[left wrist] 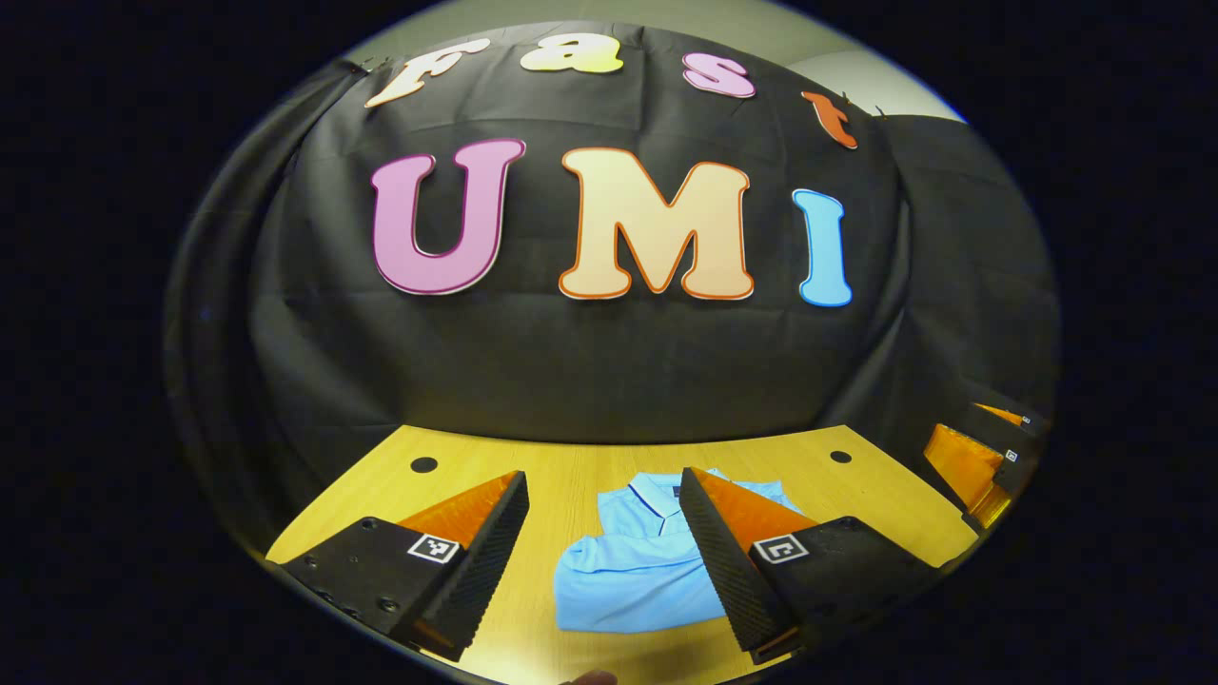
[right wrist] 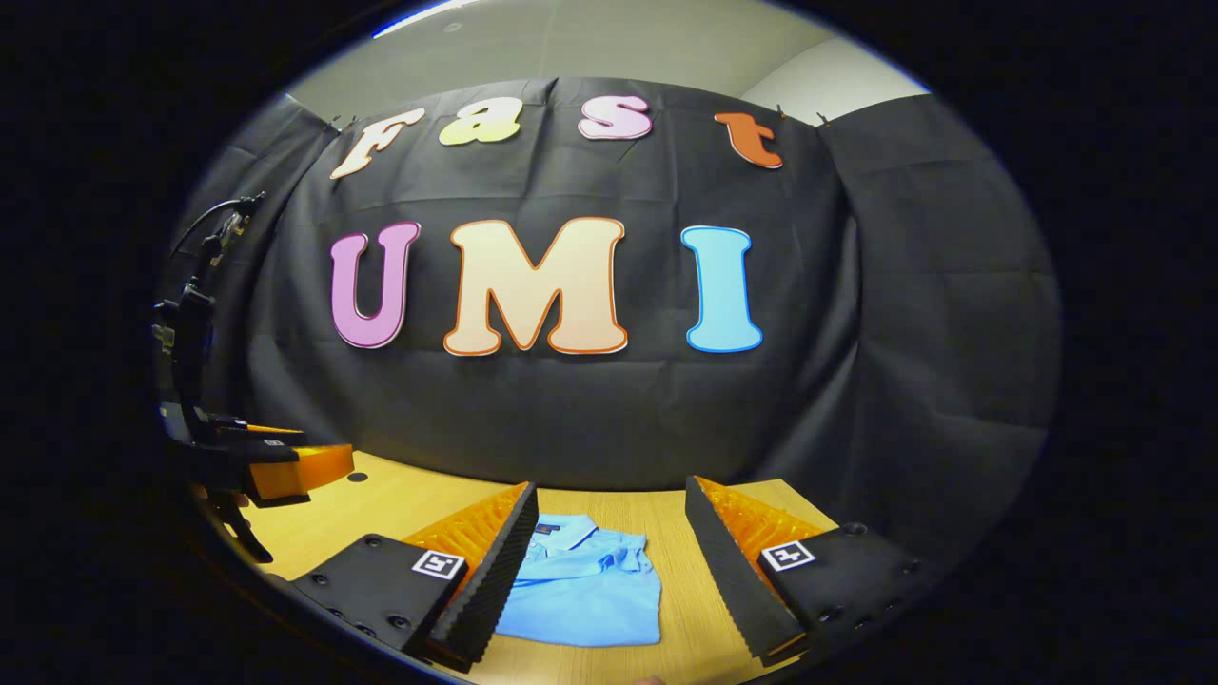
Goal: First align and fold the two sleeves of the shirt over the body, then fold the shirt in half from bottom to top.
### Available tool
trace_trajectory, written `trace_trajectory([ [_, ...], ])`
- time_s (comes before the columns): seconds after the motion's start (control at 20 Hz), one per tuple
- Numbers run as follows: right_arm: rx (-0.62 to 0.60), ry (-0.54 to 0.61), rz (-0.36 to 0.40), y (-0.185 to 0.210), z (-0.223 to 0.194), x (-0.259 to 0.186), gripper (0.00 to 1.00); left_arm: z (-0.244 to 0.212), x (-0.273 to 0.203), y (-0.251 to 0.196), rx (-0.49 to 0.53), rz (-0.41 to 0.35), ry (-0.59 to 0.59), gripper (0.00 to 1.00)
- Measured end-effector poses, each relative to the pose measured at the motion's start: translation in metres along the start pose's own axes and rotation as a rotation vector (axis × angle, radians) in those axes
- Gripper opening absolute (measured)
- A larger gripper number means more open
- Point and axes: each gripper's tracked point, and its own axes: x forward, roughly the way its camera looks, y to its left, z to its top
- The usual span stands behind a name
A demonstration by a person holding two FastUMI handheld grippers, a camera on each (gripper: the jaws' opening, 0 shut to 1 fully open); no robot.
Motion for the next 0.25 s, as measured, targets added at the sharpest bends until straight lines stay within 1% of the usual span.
trace_trajectory([
  [0.05,0.004,0.001,0.011,0.006,-0.006,-0.011,0.97,0.001,-0.014,-0.002,-0.011,0.003,-0.003,0.95],
  [0.15,0.004,-0.014,0.027,0.009,0.003,-0.029,0.97,0.006,-0.035,-0.009,-0.021,0.001,-0.018,0.95],
  [0.2,0.002,-0.030,0.032,0.007,0.008,-0.036,0.94,0.007,-0.042,-0.010,-0.014,0.004,-0.021,0.95],
  [0.25,0.003,-0.038,0.039,0.008,0.012,-0.042,0.94,0.010,-0.049,-0.011,-0.006,0.006,-0.027,0.95],
])
